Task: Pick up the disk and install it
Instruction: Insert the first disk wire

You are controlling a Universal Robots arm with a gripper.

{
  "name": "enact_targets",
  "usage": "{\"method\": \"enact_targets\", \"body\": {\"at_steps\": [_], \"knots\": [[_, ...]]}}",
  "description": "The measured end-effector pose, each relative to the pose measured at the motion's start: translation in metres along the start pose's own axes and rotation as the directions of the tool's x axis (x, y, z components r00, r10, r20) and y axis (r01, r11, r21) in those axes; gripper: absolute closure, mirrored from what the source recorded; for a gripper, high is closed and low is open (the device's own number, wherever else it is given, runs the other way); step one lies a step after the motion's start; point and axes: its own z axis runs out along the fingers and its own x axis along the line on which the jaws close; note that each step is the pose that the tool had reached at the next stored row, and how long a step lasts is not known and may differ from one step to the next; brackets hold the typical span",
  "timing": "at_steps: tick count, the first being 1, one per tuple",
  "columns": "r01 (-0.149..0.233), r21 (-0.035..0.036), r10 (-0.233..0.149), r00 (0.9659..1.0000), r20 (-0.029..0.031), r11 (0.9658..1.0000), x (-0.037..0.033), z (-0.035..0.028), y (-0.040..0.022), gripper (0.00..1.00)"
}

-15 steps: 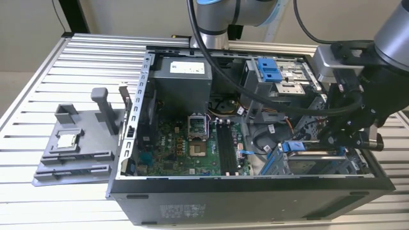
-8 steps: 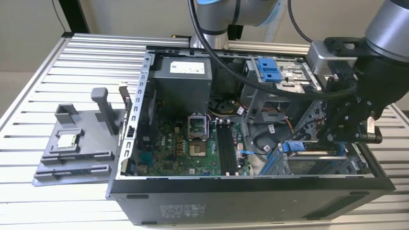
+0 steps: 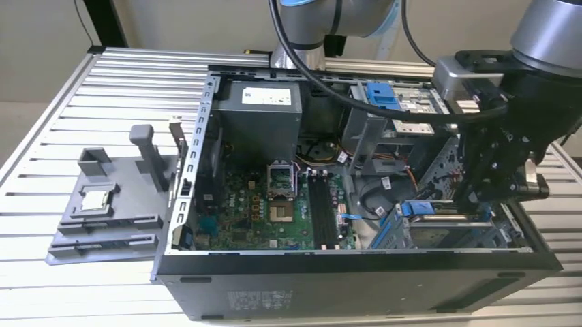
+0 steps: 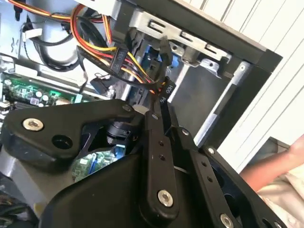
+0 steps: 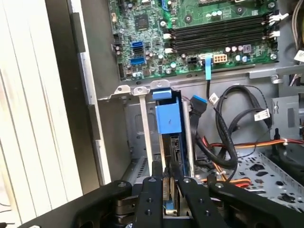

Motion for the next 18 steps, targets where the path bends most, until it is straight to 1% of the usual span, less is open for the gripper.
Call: {"method": "enact_targets", "body": {"at_steps": [3,4,5,6,8,9,11,15,16,18], "knots": [[0.001,0.0021,-0.001,0.9999,-0.0133,1.0,-0.0131,-0.002,0.0019,1.0],[0.001,0.0032,-0.001,0.9998,-0.0211,1.0,-0.0169,-0.0025,0.0025,1.0],[0.001,0.0048,-0.001,0.9995,-0.032,1.0,-0.0182,-0.0027,0.0027,1.0],[0.002,0.0054,-0.001,0.9994,-0.0352,1.0,-0.0183,-0.0026,0.0027,1.0],[0.002,0.0055,-0.002,0.9994,-0.0358,1.0,-0.0182,-0.0027,0.0027,1.0],[0.002,0.0057,-0.002,0.9993,-0.0374,1.0,-0.0183,-0.0025,0.0027,1.0],[0.003,0.0085,-0.002,0.9985,-0.0555,1.0,-0.0186,-0.0018,0.0028,1.0],[0.004,0.0124,-0.003,0.9967,-0.0811,0.9999,-0.0208,-0.001,0.0032,1.0],[0.004,0.0129,-0.003,0.9964,-0.0845,0.9999,-0.0209,-0.0009,0.0032,1.0],[0.004,0.013,-0.003,0.9964,-0.0852,0.9999,-0.0209,-0.001,0.0032,1.0]]}}
